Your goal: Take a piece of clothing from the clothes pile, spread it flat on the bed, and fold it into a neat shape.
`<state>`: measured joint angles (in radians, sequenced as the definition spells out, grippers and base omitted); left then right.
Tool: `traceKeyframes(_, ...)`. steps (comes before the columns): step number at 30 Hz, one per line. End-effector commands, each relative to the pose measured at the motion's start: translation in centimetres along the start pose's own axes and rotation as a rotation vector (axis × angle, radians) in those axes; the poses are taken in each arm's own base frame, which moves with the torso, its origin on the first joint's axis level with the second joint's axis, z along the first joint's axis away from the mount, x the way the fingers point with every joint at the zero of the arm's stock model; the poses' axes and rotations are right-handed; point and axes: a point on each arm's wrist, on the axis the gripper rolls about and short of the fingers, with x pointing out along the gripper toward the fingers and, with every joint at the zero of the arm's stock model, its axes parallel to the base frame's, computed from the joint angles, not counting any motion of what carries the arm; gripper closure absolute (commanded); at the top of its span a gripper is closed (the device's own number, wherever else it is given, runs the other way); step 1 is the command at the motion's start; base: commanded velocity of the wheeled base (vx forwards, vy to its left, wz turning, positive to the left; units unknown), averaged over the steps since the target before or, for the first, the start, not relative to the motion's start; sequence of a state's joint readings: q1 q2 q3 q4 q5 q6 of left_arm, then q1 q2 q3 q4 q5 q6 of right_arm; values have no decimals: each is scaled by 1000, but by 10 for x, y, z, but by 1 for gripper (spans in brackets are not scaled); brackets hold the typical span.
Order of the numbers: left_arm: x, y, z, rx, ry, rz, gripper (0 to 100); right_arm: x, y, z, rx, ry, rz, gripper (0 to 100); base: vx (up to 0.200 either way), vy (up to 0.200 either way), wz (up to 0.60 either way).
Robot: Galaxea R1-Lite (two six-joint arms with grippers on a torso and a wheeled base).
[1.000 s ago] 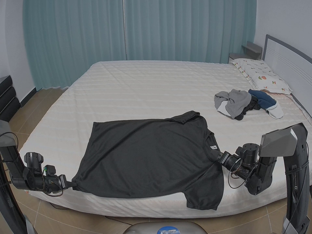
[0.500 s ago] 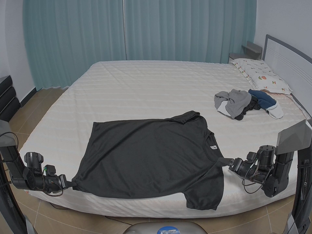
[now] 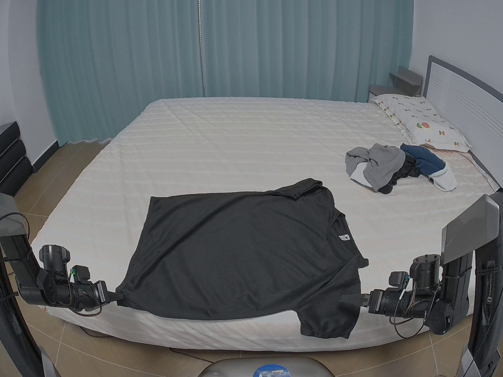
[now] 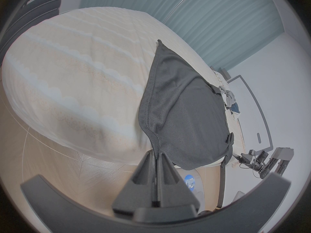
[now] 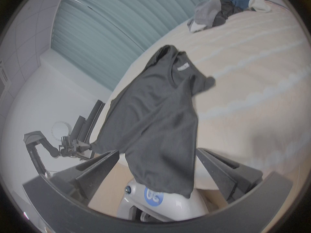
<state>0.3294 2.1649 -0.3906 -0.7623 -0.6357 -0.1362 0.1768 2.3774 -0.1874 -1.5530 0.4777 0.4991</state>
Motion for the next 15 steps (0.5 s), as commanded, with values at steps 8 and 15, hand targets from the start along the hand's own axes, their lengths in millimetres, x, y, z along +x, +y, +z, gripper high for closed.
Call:
traceKeyframes(8,0,0,0,-1,0,-1,100,9,-1,-18,2,74,-16,0,0,0,0)
traceKeyframes(15,0,0,0,-1,0,-1,100,6,-1,-18,-10,65,-32,0,0,0,0)
